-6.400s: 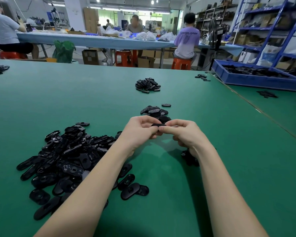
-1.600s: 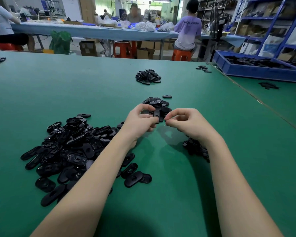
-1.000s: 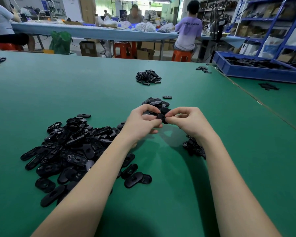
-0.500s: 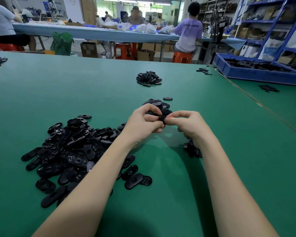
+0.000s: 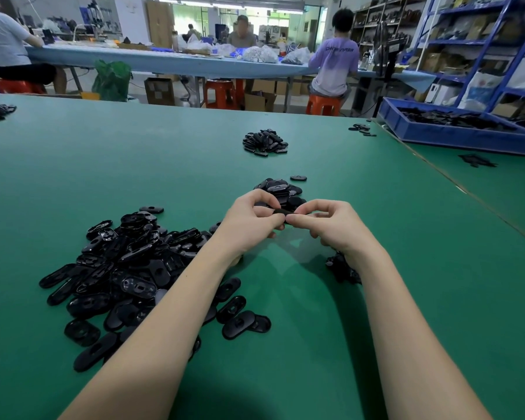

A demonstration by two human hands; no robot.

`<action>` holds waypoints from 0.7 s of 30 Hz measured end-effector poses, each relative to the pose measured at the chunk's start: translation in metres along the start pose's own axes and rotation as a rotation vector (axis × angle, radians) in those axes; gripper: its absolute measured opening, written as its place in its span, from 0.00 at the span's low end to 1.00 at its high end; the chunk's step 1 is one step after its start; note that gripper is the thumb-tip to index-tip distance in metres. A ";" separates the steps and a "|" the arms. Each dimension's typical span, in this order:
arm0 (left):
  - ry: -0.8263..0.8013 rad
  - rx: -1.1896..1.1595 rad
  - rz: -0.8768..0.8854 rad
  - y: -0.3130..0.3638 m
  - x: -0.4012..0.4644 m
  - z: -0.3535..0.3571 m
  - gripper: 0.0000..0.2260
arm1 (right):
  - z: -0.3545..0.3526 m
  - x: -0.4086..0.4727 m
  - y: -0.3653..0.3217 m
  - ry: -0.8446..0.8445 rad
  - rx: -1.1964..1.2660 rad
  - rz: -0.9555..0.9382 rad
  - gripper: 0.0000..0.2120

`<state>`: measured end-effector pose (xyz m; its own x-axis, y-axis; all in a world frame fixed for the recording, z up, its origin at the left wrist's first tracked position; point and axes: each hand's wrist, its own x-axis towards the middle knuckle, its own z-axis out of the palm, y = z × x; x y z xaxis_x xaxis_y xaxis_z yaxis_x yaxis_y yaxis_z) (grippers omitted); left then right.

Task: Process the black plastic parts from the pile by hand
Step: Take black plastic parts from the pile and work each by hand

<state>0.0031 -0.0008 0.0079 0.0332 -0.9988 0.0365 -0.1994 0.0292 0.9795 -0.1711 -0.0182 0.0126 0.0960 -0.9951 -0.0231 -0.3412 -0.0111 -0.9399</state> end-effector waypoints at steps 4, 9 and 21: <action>0.015 0.008 0.008 -0.002 0.001 -0.001 0.09 | 0.001 0.003 -0.001 0.018 -0.035 -0.046 0.04; 0.031 0.070 0.030 0.000 -0.002 0.001 0.08 | 0.006 0.006 0.001 0.057 -0.108 -0.085 0.04; -0.012 0.013 -0.003 0.003 -0.005 -0.005 0.08 | 0.010 0.006 0.006 0.058 -0.053 -0.135 0.05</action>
<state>0.0070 0.0048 0.0119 0.0224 -0.9992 0.0316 -0.2124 0.0262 0.9768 -0.1631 -0.0231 0.0031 0.0902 -0.9883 0.1233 -0.3779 -0.1485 -0.9138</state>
